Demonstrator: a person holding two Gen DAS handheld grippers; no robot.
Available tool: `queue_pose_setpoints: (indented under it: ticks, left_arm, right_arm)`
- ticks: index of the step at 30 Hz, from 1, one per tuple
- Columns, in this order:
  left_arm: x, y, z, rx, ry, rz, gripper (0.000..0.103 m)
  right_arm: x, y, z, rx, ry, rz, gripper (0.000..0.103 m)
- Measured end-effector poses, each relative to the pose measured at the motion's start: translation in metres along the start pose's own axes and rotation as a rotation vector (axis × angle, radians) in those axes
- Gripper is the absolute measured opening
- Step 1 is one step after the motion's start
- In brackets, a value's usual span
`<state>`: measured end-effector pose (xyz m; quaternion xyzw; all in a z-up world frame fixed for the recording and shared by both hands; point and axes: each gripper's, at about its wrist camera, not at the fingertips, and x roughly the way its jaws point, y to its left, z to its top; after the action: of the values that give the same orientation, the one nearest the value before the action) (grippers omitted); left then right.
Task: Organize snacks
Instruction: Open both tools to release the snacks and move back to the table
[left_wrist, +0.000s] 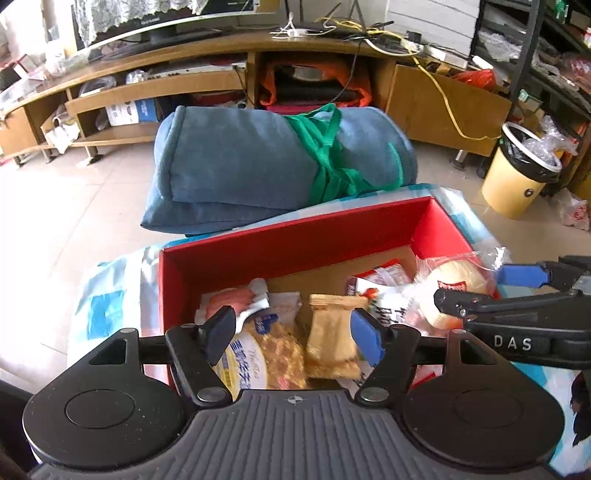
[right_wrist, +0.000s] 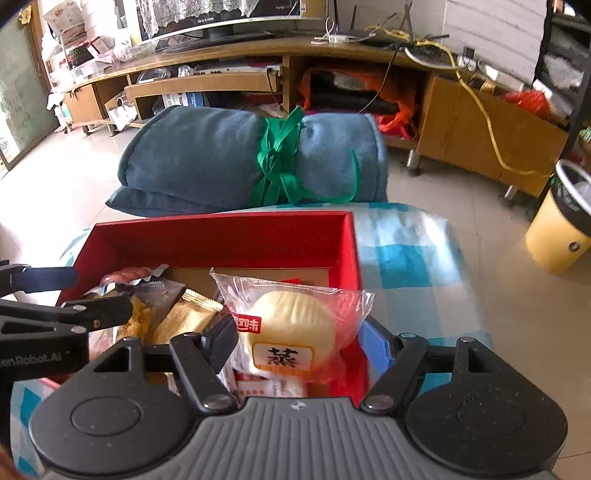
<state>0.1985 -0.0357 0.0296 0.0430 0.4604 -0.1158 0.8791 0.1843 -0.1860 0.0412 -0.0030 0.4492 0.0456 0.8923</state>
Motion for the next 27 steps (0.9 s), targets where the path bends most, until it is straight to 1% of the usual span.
queue_pose_setpoints:
  ticks: [3, 6, 9, 11, 13, 16, 20, 22, 24, 27]
  left_arm:
    - [-0.008, -0.005, -0.008, 0.017, 0.006, -0.022, 0.075]
    - [-0.013, -0.011, -0.018, 0.025, 0.033, -0.058, 0.075]
    - [-0.018, -0.018, -0.031, 0.014, 0.059, -0.103, 0.076]
    - [-0.018, -0.027, -0.042, 0.014, 0.095, -0.142, 0.076]
    - [-0.015, -0.038, -0.051, 0.031, 0.130, -0.165, 0.077]
    - [-0.008, -0.056, -0.063, 0.055, 0.163, -0.163, 0.077]
    - [0.006, -0.070, -0.075, 0.039, 0.219, -0.170, 0.076]
    - [0.012, -0.077, -0.080, 0.041, 0.227, -0.149, 0.076]
    - [0.018, -0.078, -0.082, 0.020, 0.240, -0.136, 0.076]
    - [0.029, -0.079, -0.085, -0.036, 0.266, -0.138, 0.077]
  right_arm:
    - [-0.018, -0.003, -0.006, 0.001, -0.025, 0.002, 0.066]
    - [-0.038, -0.007, -0.015, 0.006, -0.042, -0.003, 0.066]
    - [-0.049, -0.013, -0.026, 0.019, -0.036, 0.002, 0.066]
    - [-0.054, -0.017, -0.036, 0.022, -0.022, -0.006, 0.066]
    - [-0.057, -0.020, -0.047, 0.023, -0.001, -0.013, 0.066]
    - [-0.060, -0.024, -0.061, 0.017, 0.027, -0.027, 0.066]
    - [-0.061, -0.038, -0.076, 0.039, 0.056, -0.040, 0.066]
    - [-0.062, -0.045, -0.079, 0.052, 0.058, -0.043, 0.066]
    - [-0.064, -0.050, -0.082, 0.064, 0.059, -0.039, 0.066]
    - [-0.063, -0.053, -0.084, 0.064, 0.066, -0.030, 0.066]
